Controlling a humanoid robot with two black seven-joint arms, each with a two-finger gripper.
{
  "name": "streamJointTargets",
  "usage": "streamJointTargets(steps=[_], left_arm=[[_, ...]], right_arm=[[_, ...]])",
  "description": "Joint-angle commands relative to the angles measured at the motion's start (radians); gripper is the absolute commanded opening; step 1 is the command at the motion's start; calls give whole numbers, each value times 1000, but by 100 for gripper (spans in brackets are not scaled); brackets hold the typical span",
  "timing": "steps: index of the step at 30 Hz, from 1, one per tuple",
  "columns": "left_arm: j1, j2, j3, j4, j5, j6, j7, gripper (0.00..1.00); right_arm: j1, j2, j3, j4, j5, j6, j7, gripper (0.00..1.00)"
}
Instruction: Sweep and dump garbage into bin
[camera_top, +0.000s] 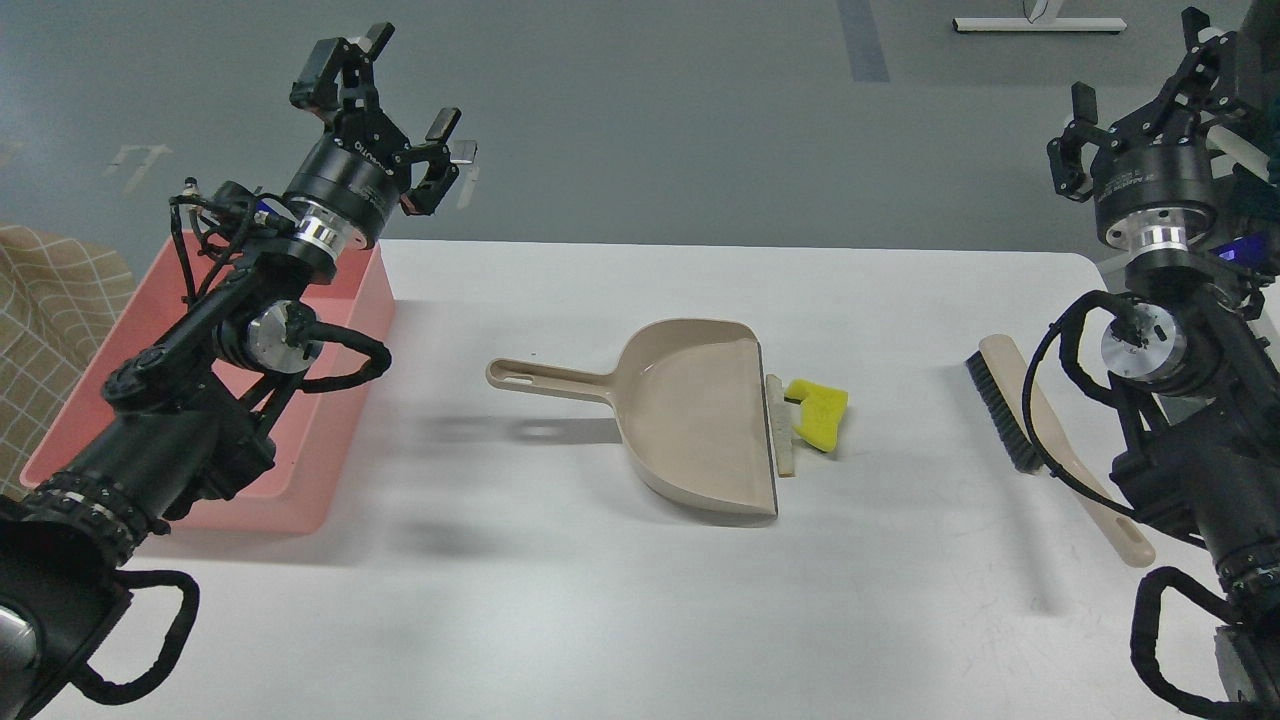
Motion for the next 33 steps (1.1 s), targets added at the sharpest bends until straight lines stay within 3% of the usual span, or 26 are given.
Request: streamJointTargets(steps=[1, 14, 20, 29, 33], left_arm=[[-29, -7, 3, 55, 2, 10, 7, 98], [-38, -11, 6, 65, 0, -5, 5, 98], [-38, -28, 9, 52, 2, -42, 10, 98], [-34, -30, 13, 38, 2, -44, 10, 98], [-31, -33, 16, 34, 3, -37, 5, 98]], right_arm=[[6, 1, 2, -38, 1, -22, 0, 100], [58, 10, -38, -67, 1, -4, -3, 100], [49, 10, -92, -55, 1, 62, -24, 100], [52, 2, -124, -51, 0, 62, -63, 100], [50, -2, -129, -35, -2, 61, -60, 100]])
